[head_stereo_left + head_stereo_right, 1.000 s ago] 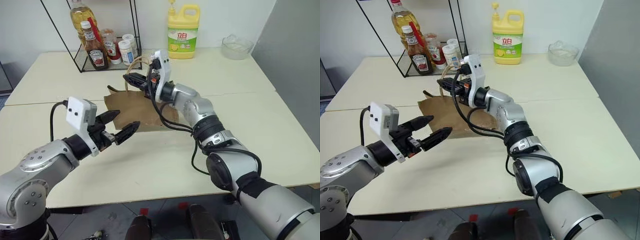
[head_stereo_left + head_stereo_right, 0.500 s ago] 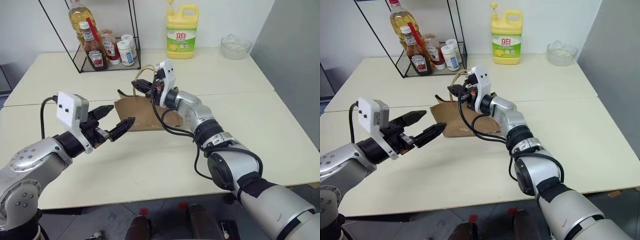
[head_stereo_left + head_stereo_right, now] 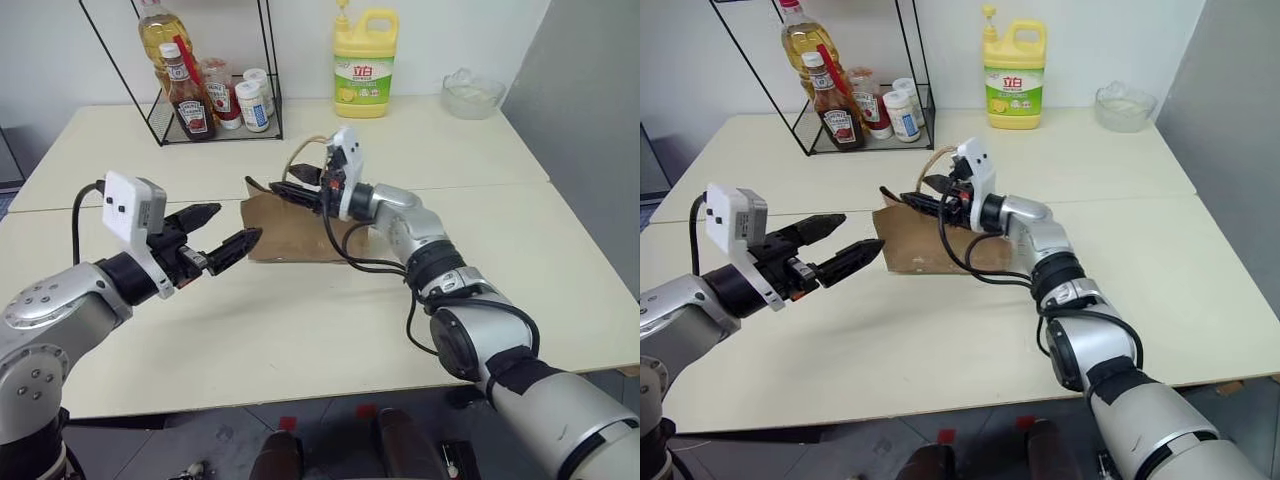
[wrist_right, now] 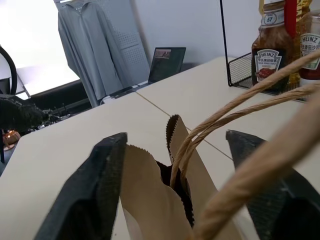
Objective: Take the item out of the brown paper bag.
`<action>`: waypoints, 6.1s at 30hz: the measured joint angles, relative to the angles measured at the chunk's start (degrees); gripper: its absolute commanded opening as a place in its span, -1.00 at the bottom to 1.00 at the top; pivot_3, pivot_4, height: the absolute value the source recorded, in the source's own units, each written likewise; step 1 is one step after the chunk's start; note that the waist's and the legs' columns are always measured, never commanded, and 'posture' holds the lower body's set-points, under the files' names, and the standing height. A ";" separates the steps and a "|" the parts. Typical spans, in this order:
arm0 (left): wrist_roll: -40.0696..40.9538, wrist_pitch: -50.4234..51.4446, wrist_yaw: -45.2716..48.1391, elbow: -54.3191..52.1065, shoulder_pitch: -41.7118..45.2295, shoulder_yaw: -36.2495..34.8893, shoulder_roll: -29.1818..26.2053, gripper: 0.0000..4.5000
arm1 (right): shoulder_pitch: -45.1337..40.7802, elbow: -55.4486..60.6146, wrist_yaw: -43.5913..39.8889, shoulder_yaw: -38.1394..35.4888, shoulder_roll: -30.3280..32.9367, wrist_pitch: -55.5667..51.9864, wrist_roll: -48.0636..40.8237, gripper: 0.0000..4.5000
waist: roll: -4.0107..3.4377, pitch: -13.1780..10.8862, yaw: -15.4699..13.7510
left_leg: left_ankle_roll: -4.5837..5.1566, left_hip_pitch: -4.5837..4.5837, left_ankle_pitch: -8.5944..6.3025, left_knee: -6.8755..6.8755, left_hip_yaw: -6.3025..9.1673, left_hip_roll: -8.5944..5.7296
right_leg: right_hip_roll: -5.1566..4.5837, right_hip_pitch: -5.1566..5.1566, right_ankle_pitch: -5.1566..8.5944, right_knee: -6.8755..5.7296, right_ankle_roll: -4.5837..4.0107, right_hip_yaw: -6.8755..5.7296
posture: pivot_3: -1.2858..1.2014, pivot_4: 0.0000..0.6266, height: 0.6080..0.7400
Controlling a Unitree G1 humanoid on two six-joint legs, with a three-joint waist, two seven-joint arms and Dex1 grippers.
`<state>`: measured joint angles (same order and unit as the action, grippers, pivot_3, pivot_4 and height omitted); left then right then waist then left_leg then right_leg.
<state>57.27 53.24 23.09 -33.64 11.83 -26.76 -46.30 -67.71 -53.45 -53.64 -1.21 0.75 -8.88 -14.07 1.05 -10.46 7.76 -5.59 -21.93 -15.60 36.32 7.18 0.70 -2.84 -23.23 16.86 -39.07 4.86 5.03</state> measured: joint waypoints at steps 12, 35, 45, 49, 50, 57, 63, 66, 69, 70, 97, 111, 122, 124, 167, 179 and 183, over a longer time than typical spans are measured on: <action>-4.16 -2.20 4.51 5.38 5.15 5.18 -1.12 1.00 | 6.18 18.20 -2.72 2.63 10.48 -12.43 -0.58 0.99 | 0.00 0.00 0.13 | 0.01 0.00 -0.01 0.02 0.00 0.00 | 0.00 0.01 0.00 0.00 0.00 -0.01 | 0.03 -0.52 1.00; -37.49 -33.84 21.34 58.68 40.80 26.46 3.42 1.00 | 33.79 74.08 6.38 -5.55 28.88 -44.89 -16.71 0.99 | 0.00 -0.01 -2.99 | 0.07 -0.39 0.03 0.35 0.15 -0.09 | -0.05 0.00 0.00 0.09 0.00 -0.23 | 0.03 -0.52 1.00; -48.24 -47.01 37.96 75.70 48.85 34.02 7.35 1.00 | 39.19 80.25 14.03 -8.89 30.77 -48.88 -21.22 0.99 | -0.02 -0.02 -2.55 | 0.17 -0.65 -0.03 0.58 0.59 -0.07 | -0.09 -0.03 0.01 0.02 0.00 -0.83 | 0.03 -0.52 1.00; -47.93 -43.17 47.82 69.65 45.97 34.33 3.35 1.00 | 40.07 78.23 14.09 -9.10 33.10 -47.37 -20.88 0.99 | -0.03 -0.02 -2.55 | 0.17 -0.68 -0.02 0.58 0.59 -0.08 | -0.11 -0.03 0.01 0.03 0.00 -0.84 | 0.03 -0.52 1.00; -47.51 -41.50 49.57 67.18 44.63 34.32 2.42 1.00 | 40.05 77.52 14.06 -9.18 33.39 -46.70 -20.88 0.99 | -0.03 -0.02 -2.57 | 0.17 -0.68 -0.02 0.58 0.61 -0.07 | -0.12 -0.03 0.01 0.03 0.00 -0.86 | 0.03 -0.52 1.00; -42.83 -28.29 55.34 43.47 31.72 34.05 -2.66 1.00 | 39.51 73.28 13.50 -8.63 35.30 -42.81 -20.59 0.99 | -0.03 -0.02 -2.68 | 0.21 -0.69 -0.04 0.60 0.63 -0.05 | -0.14 0.01 0.01 0.03 0.00 -0.88 | 0.03 -0.52 1.00; -38.37 -20.50 55.13 29.64 23.03 33.03 -6.22 1.00 | 38.71 70.66 13.40 -7.94 35.68 -40.37 -20.38 0.99 | -0.03 -0.02 -2.78 | 0.28 -0.69 -0.07 0.60 0.62 -0.04 | -0.13 0.02 0.01 0.03 0.00 -0.90 | 0.03 -0.52 1.00; -37.10 -18.77 54.87 26.70 19.87 32.21 -7.43 1.00 | 38.16 69.79 13.39 -7.66 35.88 -39.81 -20.36 0.99 | -0.03 -0.02 -2.82 | 0.29 -0.69 -0.07 0.60 0.62 -0.04 | -0.13 0.02 0.01 0.03 0.00 -0.90 | 0.03 -0.52 1.00; -36.42 -17.98 54.89 24.27 16.61 31.95 -8.83 1.00 | 37.96 69.27 13.23 -7.64 36.52 -39.16 -20.36 0.99 | -0.04 -0.02 -2.84 | 0.30 -0.68 -0.07 0.60 0.61 -0.03 | -0.13 0.03 0.01 0.03 0.00 -0.90 | 0.03 -0.52 1.00; -36.12 -17.70 54.98 23.19 15.26 31.92 -9.54 1.00 | 37.94 69.13 13.17 -7.62 36.59 -38.96 -20.37 0.99 | -0.04 -0.02 -2.86 | 0.30 -0.69 -0.07 0.60 0.62 -0.02 | -0.13 0.03 0.01 0.04 0.00 -0.91 | 0.03 -0.52 1.00; -40.95 -36.93 61.54 20.80 19.95 39.37 -6.56 1.00 | 52.86 81.03 -0.42 -7.53 51.43 -43.42 -28.30 0.99 | -0.06 -0.05 -3.39 | 0.33 -0.78 -0.07 0.67 0.60 -0.02 | -0.13 0.06 0.02 0.08 -0.01 -0.95 | 0.03 -0.52 1.00; -46.38 -52.66 62.83 27.52 19.88 41.69 -2.68 1.00 | 56.53 86.98 -0.84 -6.30 52.81 -45.95 -33.80 0.99 | -0.05 -0.05 -3.50 | 0.33 -0.76 -0.06 0.69 0.60 -0.02 | -0.13 0.06 0.02 0.08 -0.01 -0.94 | 0.03 -0.52 1.00; -47.56 -55.03 62.63 27.74 18.08 41.95 -2.44 1.00 | 56.39 85.69 0.14 -5.14 52.67 -45.11 -33.65 0.99 | -0.05 -0.05 -3.51 | 0.33 -0.76 -0.06 0.69 0.61 -0.02 | -0.13 0.07 0.02 0.08 -0.01 -0.95 | 0.03 -0.52 1.00; -47.75 -55.11 62.46 27.74 18.08 42.33 -1.97 1.00 | 56.34 85.67 0.16 -4.97 52.67 -44.86 -33.65 0.99 | -0.05 -0.05 -3.50 | 0.33 -0.76 -0.06 0.69 0.61 -0.02 | -0.13 0.07 0.02 0.08 0.00 -0.95 | 0.03 -0.52 1.00; -40.61 -39.40 56.83 28.40 19.09 42.62 6.16 -0.98 | 59.97 83.75 0.20 -4.34 53.10 -40.96 -29.63 1.00 | -0.05 -0.04 -3.48 | 0.33 -0.74 -0.05 0.72 0.63 -0.02 | -0.13 0.10 0.02 0.05 0.00 -0.95 | 0.03 -0.52 1.00; -39.60 -28.40 42.64 33.43 24.75 37.60 13.30 -0.98 | 62.10 87.00 -3.49 0.31 54.48 -37.51 -27.30 1.00 | -0.04 -0.04 -3.78 | 0.32 -0.73 -0.05 0.78 0.64 -0.03 | -0.13 0.13 0.02 0.05 0.00 -0.97 | 0.03 -0.52 1.00; -39.53 -26.36 40.02 34.00 24.98 37.42 14.80 -0.98 | 60.21 87.11 -3.44 3.16 50.56 -35.21 -25.95 1.00 | -0.04 -0.04 -3.67 | 0.26 -0.71 -0.01 0.78 0.64 -0.03 | -0.13 0.13 0.02 0.04 0.00 -0.96 | 0.03 -0.52 1.00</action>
<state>17.75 26.88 63.11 0.36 36.81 10.66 -31.50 -7.51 33.66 -57.08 1.96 51.32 -44.08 -40.02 1.01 -10.50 4.09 -5.33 -22.63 -15.62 37.11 7.82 0.67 -2.97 -23.10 16.88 -39.03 4.86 4.07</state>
